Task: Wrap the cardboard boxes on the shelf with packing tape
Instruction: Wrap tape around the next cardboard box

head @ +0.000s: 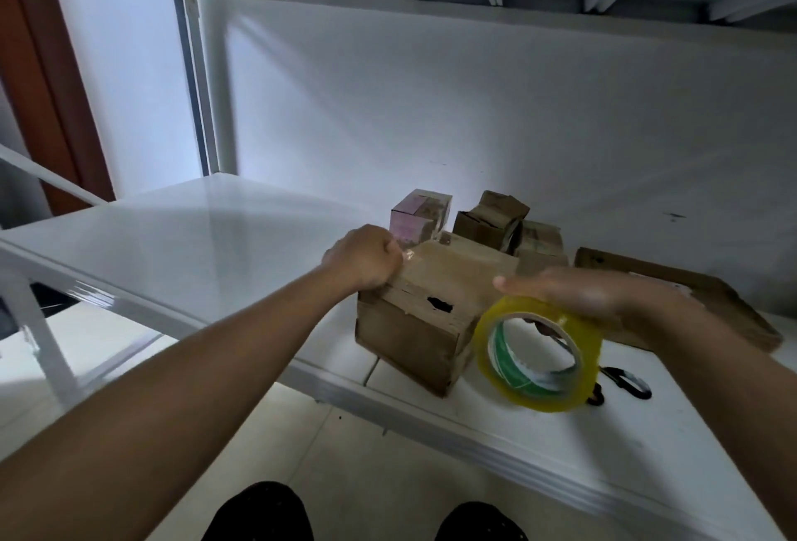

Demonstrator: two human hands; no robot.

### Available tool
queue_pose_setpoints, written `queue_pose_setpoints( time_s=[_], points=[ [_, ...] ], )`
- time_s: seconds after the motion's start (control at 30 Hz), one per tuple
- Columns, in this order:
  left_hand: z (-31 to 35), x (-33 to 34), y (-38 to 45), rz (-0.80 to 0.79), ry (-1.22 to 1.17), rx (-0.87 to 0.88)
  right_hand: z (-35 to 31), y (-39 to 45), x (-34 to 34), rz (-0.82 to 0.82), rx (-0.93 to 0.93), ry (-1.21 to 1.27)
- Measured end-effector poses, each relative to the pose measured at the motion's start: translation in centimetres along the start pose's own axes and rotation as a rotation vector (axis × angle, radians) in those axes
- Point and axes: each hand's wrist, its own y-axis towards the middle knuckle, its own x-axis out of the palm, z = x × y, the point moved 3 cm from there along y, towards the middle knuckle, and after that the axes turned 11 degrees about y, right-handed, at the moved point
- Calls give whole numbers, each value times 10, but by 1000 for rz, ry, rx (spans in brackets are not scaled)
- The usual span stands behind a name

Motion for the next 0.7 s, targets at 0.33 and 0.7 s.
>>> queue_pose_setpoints(
  time_s=[0.33,0.7],
  points=[
    [-12,6,9,16,92,-14,-11,17,4,-28,157,-282],
    [-12,8,11,161,870,-33,2,36,30,-50,170,-309]
  ],
)
